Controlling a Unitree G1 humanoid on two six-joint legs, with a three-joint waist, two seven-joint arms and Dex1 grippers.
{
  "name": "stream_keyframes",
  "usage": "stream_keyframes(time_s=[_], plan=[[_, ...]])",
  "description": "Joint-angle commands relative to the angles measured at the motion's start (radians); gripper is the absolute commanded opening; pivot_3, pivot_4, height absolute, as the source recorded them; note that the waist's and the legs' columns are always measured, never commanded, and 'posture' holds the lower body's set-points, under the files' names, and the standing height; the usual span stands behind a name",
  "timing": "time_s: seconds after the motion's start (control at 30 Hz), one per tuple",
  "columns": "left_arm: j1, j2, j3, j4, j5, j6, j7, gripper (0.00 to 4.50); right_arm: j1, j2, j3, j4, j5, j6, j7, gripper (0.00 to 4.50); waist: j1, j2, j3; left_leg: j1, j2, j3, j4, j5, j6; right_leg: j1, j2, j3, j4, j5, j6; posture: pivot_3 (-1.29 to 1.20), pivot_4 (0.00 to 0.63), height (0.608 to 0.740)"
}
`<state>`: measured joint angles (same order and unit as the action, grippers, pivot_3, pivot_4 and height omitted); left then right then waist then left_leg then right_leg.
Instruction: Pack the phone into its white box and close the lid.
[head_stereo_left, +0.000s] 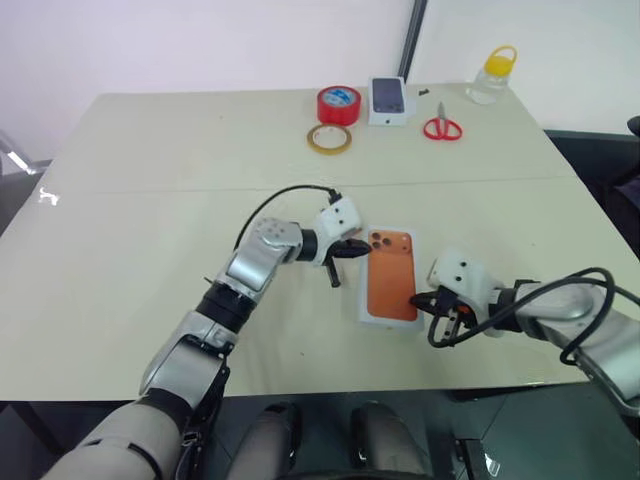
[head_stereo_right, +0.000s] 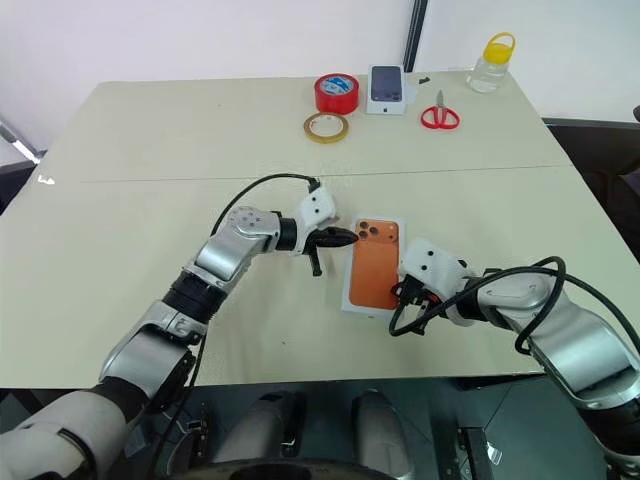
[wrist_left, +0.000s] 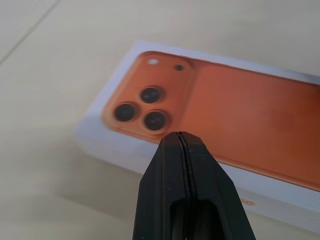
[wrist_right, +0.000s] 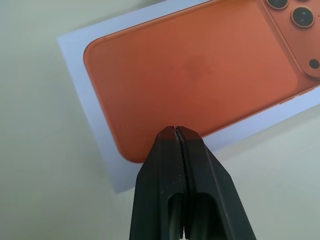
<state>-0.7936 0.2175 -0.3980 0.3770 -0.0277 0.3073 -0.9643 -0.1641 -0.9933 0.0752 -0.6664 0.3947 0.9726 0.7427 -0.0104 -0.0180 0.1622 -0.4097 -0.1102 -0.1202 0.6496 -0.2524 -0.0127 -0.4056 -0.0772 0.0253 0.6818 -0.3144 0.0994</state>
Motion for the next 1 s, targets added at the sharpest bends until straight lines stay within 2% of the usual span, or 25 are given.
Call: stream_keyframes(time_s=[0.03,0.23,0.4,0.5,0.67,0.83,1.0], plan=[[0.016,0.016,-0.041,-0.001,0.047,-0.011,-0.014,0.00,0.018,-0.006,-0.003,-0.034,0.001,0.014,-0.006,0.03,0.001,-0.001,-0.001,0.001,0.000,0.000,0.000,0.000,0.000,0.001,0.000,0.000,0.000,0.000,0.000,0.00,0.150,0.740],[0.047,0.043,0.028,-0.025,0.010,-0.036,0.003,0.00,-0.013,0.027,-0.077,0.003,-0.011,-0.057,-0.035,0.03,-0.003,-0.001,-0.001,0.001,0.000,0.000,0.000,-0.001,0.001,0.001,0.000,0.000,0.000,0.000,0.000,0.00,0.150,0.740],[0.160,0.132,0.149,-0.165,-0.084,0.005,-0.009,0.00,-0.075,0.107,-0.167,0.163,-0.056,-0.217,-0.090,0.03,-0.008,-0.001,-0.001,0.002,0.001,0.000,-0.001,0.000,0.000,0.000,0.001,0.001,0.001,0.000,0.000,0.00,0.150,0.740],[0.238,0.176,0.238,-0.262,-0.140,0.070,0.023,0.00,-0.117,0.149,-0.213,0.275,-0.036,-0.249,-0.093,0.03,-0.001,-0.001,-0.001,0.001,0.001,0.000,-0.001,0.001,-0.001,0.000,0.001,0.001,0.001,0.000,0.000,0.00,0.150,0.740],[0.385,0.259,0.402,-0.423,-0.199,0.167,0.119,0.00,-0.177,0.196,-0.265,0.425,0.015,-0.291,-0.041,0.03,-0.001,-0.001,-0.001,0.001,0.000,0.000,-0.001,0.001,-0.001,0.000,0.000,0.001,0.001,0.000,0.000,0.00,0.150,0.740],[0.482,0.278,0.561,-0.528,-0.265,0.251,0.233,0.00,-0.214,0.196,-0.270,0.562,0.038,-0.335,0.042,0.03,-0.001,-0.001,-0.001,0.001,0.000,0.000,-0.001,0.001,-0.001,0.000,0.000,0.001,0.001,0.000,0.000,0.00,0.150,0.740],[0.591,0.303,0.631,-0.594,-0.291,0.254,0.270,0.00,-0.240,0.194,-0.245,0.648,0.013,-0.393,0.088,0.03,-0.005,-0.001,-0.001,0.002,0.001,0.001,-0.002,0.001,-0.001,0.000,0.000,0.001,0.001,0.000,0.000,0.00,0.150,0.740]])
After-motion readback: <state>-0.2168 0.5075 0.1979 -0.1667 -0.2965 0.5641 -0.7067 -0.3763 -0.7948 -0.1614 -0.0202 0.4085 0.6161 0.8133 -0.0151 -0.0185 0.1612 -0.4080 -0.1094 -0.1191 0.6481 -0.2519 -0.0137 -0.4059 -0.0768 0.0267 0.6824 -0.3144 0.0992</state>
